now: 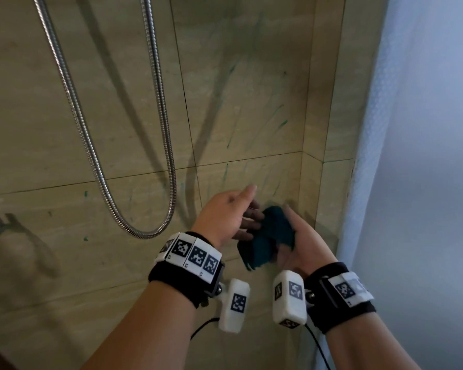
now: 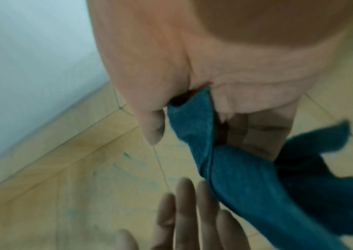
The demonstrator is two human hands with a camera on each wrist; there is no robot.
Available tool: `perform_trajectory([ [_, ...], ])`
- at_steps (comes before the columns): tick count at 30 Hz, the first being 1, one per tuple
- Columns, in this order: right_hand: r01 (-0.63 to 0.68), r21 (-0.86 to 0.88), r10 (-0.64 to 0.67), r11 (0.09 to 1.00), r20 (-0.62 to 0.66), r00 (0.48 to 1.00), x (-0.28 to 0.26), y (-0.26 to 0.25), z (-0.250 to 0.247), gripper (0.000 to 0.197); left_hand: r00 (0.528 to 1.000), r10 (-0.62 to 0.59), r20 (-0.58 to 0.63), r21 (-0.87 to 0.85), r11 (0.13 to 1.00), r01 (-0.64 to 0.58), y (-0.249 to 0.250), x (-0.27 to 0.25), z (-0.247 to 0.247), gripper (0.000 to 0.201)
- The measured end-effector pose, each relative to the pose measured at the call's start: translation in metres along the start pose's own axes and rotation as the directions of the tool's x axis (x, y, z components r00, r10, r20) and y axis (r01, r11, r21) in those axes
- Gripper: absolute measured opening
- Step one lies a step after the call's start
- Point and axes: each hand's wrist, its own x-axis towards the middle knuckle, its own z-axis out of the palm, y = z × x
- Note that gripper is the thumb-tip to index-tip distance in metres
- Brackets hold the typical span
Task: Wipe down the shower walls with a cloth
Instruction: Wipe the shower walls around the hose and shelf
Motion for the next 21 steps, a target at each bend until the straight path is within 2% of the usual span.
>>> perform_trajectory([
  [2,0.061,0.0,-0.061,0.998,-0.035,0.998,-0.002,-0.004,0.003,0.049,0.983,0.134,-0.124,0.159,0.981,-0.113,0.005,0.004,-0.008,0.041],
  [4,0.151,0.01,-0.15,0.988,-0.078,0.986,-0.001,-0.013,0.007,0.042,0.929,0.303,-0.211,0.404,0.893,-0.2,0.013,0.008,-0.018,0.028],
  [6,0.261,0.019,-0.257,0.965,-0.12,0.959,-0.001,-0.028,0.017,0.035,0.873,0.43,-0.229,0.56,0.792,-0.243,0.028,0.011,-0.025,0.021],
  [8,0.363,-0.006,-0.361,0.932,-0.126,0.924,-0.006,-0.046,0.031,0.026,0.831,0.517,-0.204,0.64,0.713,-0.287,0.045,0.015,-0.033,0.033],
  [11,0.504,-0.112,-0.512,0.856,-0.059,0.857,-0.014,-0.071,0.056,0.013,0.783,0.597,-0.174,0.786,0.563,-0.255,0.073,0.022,-0.047,0.048],
  [16,0.684,-0.402,-0.731,0.609,0.05,0.68,-0.022,-0.106,0.095,0.015,0.683,0.724,-0.097,0.929,0.312,-0.2,0.111,0.036,-0.074,0.074],
  [19,0.705,-0.545,-0.803,0.454,0.092,0.589,-0.022,-0.124,0.115,0.014,0.673,0.729,-0.126,0.958,0.265,-0.107,0.123,0.046,-0.089,0.094],
  [21,0.687,-0.659,-0.843,0.307,0.146,0.517,-0.019,-0.135,0.126,0.021,0.687,0.708,-0.164,0.962,0.269,-0.047,0.127,0.054,-0.1,0.102],
])
